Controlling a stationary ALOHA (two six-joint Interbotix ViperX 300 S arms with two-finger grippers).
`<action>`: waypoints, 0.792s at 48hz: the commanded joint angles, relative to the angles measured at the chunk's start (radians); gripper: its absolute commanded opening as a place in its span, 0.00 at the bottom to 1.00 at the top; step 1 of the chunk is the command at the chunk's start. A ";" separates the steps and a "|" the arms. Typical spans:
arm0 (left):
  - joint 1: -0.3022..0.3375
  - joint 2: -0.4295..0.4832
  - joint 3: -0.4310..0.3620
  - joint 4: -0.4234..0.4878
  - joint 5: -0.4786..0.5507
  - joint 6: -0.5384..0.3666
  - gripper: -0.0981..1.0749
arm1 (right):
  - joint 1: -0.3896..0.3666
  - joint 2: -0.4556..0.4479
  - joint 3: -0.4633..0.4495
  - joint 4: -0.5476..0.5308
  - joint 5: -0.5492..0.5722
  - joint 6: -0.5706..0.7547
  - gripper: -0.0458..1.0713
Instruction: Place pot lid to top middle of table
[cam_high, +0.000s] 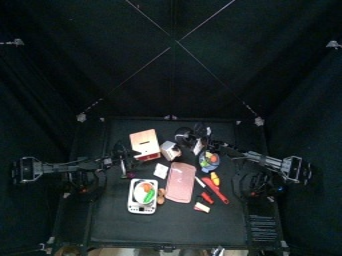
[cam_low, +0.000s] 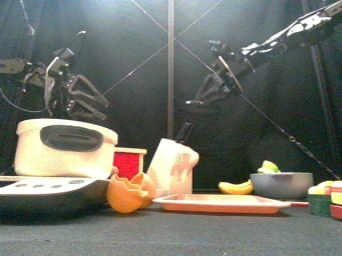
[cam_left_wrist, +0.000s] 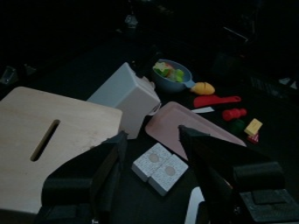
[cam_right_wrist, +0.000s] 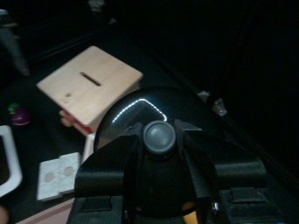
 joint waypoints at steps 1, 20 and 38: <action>-0.008 -0.009 -0.025 0.002 -0.009 0.002 0.83 | -0.052 0.044 -0.026 0.003 -0.028 0.002 0.58; -0.014 -0.025 -0.026 0.002 -0.009 0.002 0.83 | -0.140 0.341 -0.160 -0.009 -0.028 -0.006 0.58; -0.012 -0.025 -0.026 0.000 -0.009 0.000 0.83 | -0.175 0.462 -0.195 0.000 -0.023 -0.003 0.58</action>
